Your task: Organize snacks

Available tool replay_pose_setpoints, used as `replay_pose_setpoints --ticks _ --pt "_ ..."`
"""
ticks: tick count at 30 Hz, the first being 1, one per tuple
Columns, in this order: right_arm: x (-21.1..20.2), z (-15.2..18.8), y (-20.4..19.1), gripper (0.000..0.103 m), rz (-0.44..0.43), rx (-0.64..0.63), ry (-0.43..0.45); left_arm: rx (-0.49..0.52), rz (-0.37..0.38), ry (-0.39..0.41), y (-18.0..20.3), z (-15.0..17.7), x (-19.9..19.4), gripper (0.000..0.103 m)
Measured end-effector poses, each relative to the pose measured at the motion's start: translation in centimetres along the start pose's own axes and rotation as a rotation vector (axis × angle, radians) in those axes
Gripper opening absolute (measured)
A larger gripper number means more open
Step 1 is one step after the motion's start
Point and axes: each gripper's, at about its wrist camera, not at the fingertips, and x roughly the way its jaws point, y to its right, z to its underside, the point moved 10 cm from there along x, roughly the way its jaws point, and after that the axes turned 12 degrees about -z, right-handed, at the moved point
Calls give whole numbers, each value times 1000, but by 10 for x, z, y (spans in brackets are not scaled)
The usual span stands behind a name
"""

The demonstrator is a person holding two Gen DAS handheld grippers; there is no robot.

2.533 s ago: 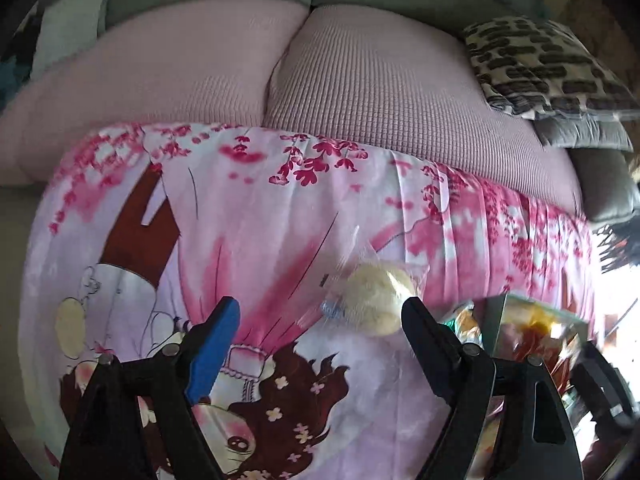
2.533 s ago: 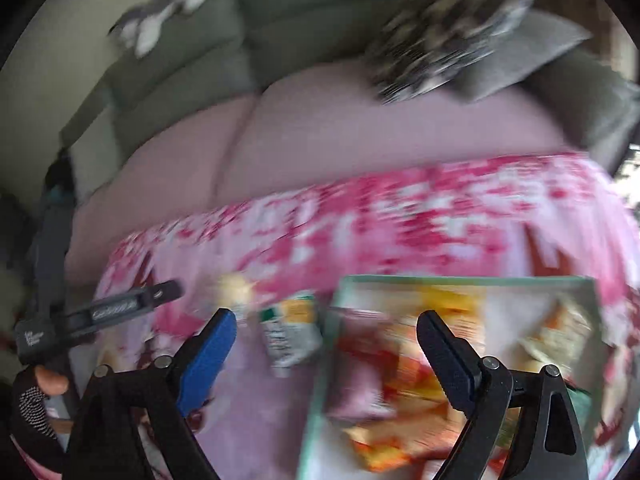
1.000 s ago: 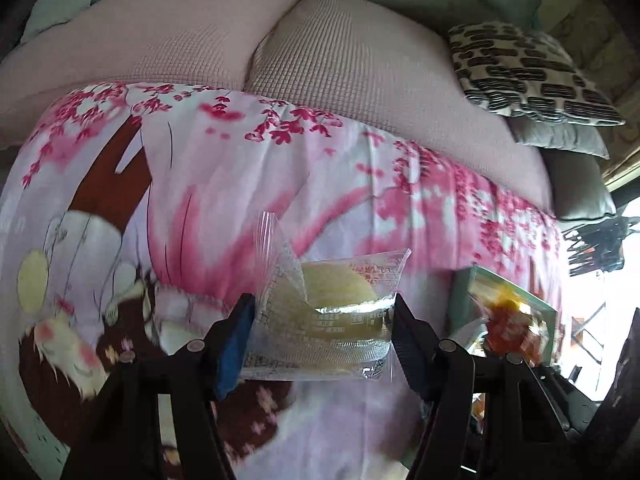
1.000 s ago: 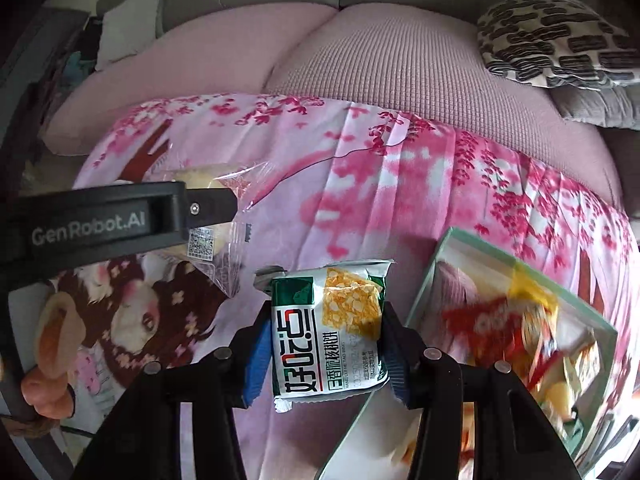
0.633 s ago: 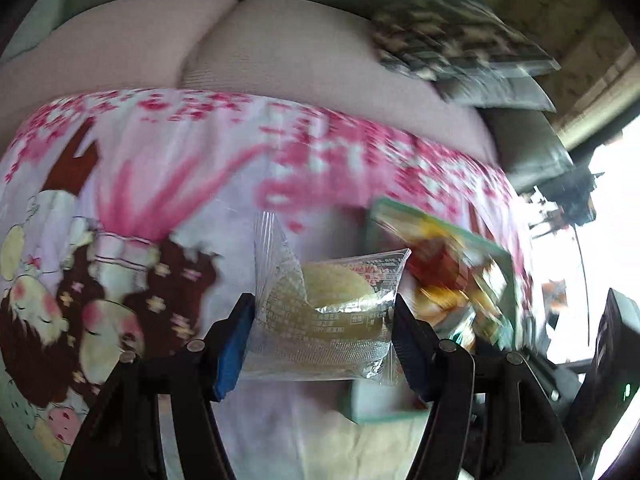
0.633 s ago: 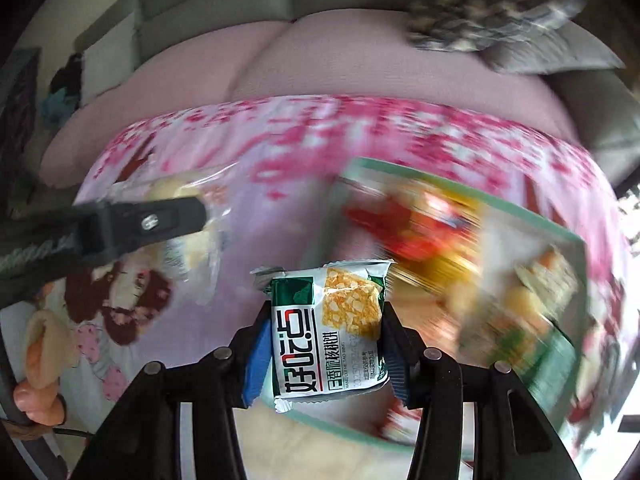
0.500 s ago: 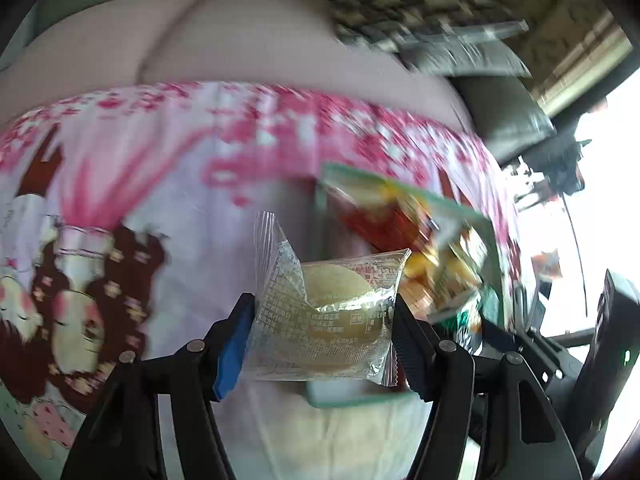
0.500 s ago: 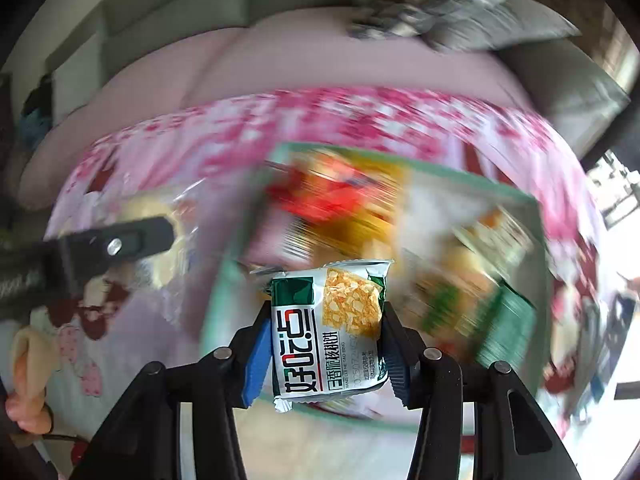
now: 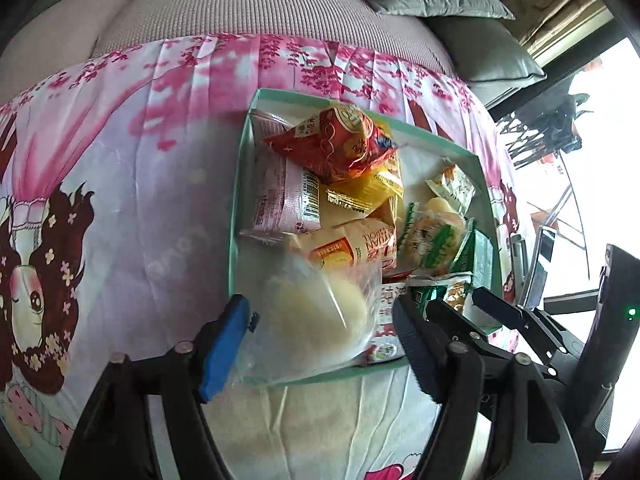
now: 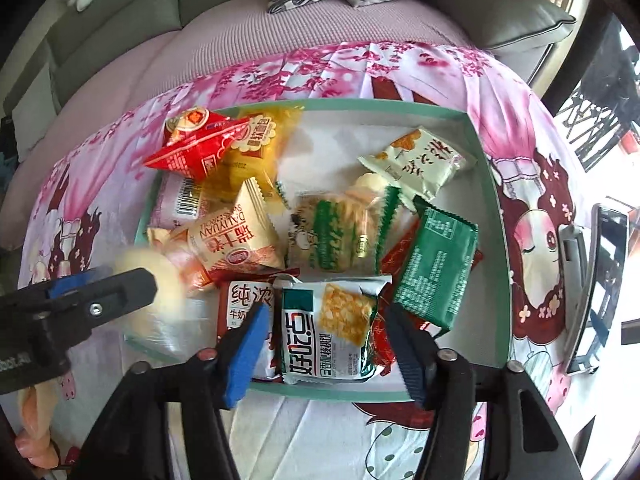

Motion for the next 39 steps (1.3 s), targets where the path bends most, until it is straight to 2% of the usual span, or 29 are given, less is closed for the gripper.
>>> replay_pose_setpoints --ticks 3,5,8,12,14,18,27,39 --pt "-8 10 -4 68 3 6 16 -10 -9 21 -6 2 -11 82" --pt "-12 16 -9 75 -3 10 23 -17 -37 45 -14 5 -17 84" --pt "-16 28 -19 82 -6 -4 30 -37 -111 85 -35 14 -26 90" --pt "-19 43 -37 91 -24 -18 47 -38 -240 143 -65 32 -36 91" --pt "-20 49 -46 103 -41 -25 57 -27 -308 168 -78 41 -40 91" --pt "-25 56 -60 103 -48 -37 84 -24 -385 210 -95 59 -46 91" --pt "-29 66 -65 103 -27 -35 100 -55 -398 188 -108 87 -42 91" --pt "-30 67 -63 103 -8 -44 98 -88 -395 193 -114 89 -45 91"
